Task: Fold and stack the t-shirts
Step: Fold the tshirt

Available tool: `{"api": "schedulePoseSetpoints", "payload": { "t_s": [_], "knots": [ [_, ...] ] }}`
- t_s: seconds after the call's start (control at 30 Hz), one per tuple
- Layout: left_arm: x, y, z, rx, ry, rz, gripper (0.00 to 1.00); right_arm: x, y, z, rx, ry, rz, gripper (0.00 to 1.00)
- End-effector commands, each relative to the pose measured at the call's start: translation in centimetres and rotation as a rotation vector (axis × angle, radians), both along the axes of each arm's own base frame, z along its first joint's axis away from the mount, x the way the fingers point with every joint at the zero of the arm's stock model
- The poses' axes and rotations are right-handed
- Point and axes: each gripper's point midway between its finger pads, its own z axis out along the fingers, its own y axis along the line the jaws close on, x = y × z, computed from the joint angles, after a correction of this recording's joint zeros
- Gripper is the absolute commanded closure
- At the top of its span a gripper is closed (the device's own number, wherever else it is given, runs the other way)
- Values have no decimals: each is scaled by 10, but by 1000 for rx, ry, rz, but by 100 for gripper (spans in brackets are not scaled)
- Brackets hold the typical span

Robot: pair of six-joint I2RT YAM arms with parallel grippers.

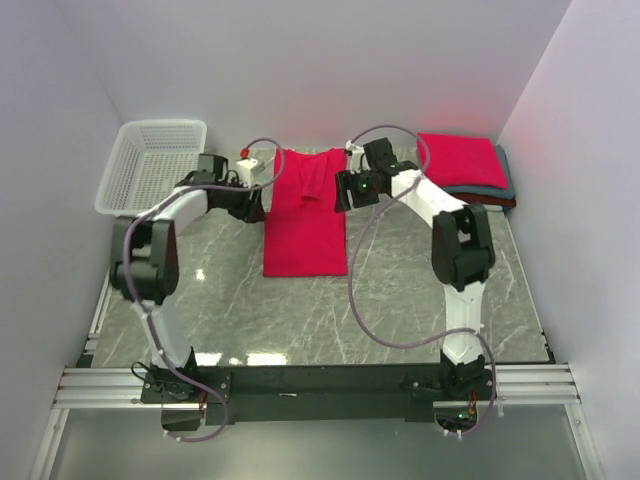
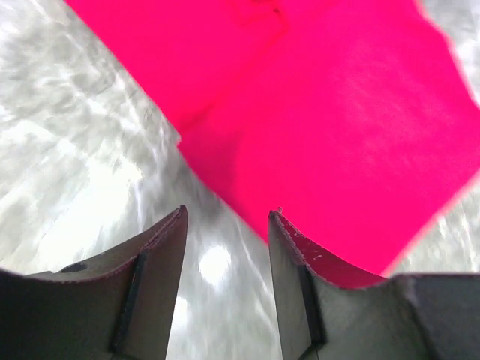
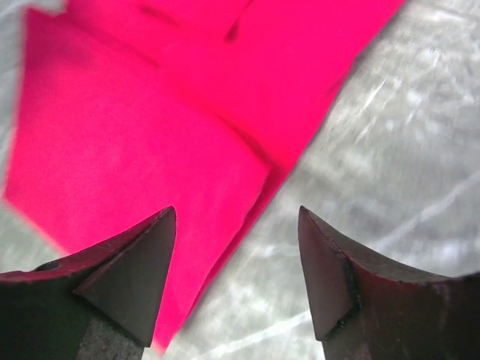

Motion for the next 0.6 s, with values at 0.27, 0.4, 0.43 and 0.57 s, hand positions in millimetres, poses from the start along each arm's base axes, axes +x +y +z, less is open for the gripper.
{"api": "schedulePoseSetpoints", "payload": {
  "t_s": [0.27, 0.4, 0.43, 0.57],
  "knots": [
    [-119, 9, 5, 80, -291, -426, 44, -136, -4, -7, 111, 235, 66, 30],
    [-138, -2, -9, 164, -412, -550, 44, -151, 0, -23, 143, 317, 82, 31],
    [-140, -6, -10, 178, -434, -575, 44, -152, 2, -24, 155, 328, 85, 32],
    [-145, -22, -16, 246, -538, -659, 44, -158, 13, -31, 214, 404, 96, 36]
  ]
}}
